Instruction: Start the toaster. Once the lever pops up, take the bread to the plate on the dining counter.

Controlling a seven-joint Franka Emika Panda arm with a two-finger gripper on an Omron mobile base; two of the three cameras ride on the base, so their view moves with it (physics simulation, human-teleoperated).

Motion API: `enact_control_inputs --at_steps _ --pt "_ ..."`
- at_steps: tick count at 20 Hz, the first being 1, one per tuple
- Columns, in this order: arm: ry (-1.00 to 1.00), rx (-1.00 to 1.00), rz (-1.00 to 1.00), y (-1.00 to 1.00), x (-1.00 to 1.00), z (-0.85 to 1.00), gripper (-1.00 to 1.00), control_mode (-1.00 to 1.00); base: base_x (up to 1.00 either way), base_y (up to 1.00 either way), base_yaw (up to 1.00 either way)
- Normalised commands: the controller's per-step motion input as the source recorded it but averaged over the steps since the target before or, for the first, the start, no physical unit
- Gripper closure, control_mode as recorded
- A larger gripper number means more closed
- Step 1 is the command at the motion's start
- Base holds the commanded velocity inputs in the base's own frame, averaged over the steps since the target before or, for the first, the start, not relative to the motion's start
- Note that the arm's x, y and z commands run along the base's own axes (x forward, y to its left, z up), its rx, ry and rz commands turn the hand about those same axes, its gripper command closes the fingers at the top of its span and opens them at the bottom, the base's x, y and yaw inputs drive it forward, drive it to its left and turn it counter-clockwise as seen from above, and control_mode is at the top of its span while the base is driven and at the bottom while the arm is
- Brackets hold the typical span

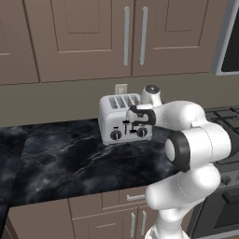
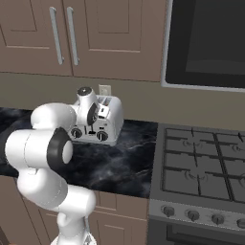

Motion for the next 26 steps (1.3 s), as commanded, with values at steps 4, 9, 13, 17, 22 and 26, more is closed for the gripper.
enact_control_inputs --at_steps 4,9,13,17,22,26 --pt "-0.15 0.00 0.06 0.00 -0.03 0.00 -1.00 -1.00 0.00 0.00 0.00" --pt "-0.14 0.00 0.07 0.00 0.00 0.04 -1.00 -1.00 0.00 0.00 0.00" --pt "-0.16 0.00 0.04 0.00 0.00 0.14 -1.00 -1.00 0.00 0.00 0.00" --pt "-0.12 0.00 0.03 0.00 0.00 0.23 -1.00 -1.00 0.00 0.00 0.00" --pt "-0.11 0.00 0.00 0.00 0.00 0.30 -1.00 -1.00 0.00 0.00 0.00" --pt "-0.12 0.00 0.00 0.00 0.00 0.29 -1.00 -1.00 0.00 0.00 0.00"
